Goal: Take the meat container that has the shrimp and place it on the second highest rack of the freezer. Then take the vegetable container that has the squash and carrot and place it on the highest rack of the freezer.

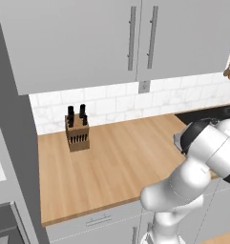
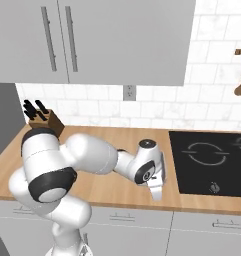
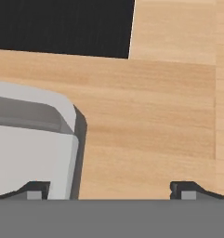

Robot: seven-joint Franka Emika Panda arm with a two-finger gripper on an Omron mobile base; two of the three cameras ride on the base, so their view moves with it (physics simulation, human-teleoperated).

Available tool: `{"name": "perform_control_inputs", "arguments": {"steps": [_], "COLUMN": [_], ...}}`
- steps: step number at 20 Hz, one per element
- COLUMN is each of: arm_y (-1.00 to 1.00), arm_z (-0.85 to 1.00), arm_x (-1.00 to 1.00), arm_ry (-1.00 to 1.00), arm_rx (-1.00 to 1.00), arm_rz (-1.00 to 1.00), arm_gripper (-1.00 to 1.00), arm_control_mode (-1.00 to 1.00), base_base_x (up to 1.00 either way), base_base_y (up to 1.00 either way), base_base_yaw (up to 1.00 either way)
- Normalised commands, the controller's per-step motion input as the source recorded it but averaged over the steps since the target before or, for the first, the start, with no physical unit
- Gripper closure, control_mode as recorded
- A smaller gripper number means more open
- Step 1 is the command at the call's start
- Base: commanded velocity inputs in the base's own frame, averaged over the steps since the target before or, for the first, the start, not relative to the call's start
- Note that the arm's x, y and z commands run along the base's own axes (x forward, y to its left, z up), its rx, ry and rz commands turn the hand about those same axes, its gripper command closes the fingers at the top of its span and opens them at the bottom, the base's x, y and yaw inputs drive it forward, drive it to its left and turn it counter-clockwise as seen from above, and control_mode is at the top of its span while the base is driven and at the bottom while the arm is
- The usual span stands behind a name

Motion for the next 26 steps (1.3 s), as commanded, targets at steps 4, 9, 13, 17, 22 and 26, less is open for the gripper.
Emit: {"name": "perform_control_inputs", "arguments": {"steps": [4, 9, 13, 17, 22, 26], "arm_y": [0.0, 0.0, 0.0, 0.0, 0.0, 0.02], "arm_z": [0.0, 0.0, 0.0, 0.0, 0.03, 0.64], "arm_x": [0.05, 0.0, 0.0, 0.0, -0.01, -0.48], "arm_ry": [0.0, 0.0, 0.0, 0.0, -0.02, -0.05], "arm_rx": [0.0, 0.0, 0.0, 0.0, 0.0, 0.0], "arm_rz": [-0.02, 0.0, 0.0, 0.0, 0.0, 0.0], "arm_gripper": [-1.0, 1.0, 1.0, 1.0, 1.0, 1.0], "arm_control_mode": [-1.0, -1.0, -1.0, -1.0, -1.0, -1.0], "base_base_x": [0.0, 0.0, 0.0, 0.0, 0.0, 0.0], "base_base_y": [0.0, 0.0, 0.0, 0.0, 0.0, 0.0], "base_base_yaw": [0.0, 0.0, 0.0, 0.0, 0.0, 0.0]}}
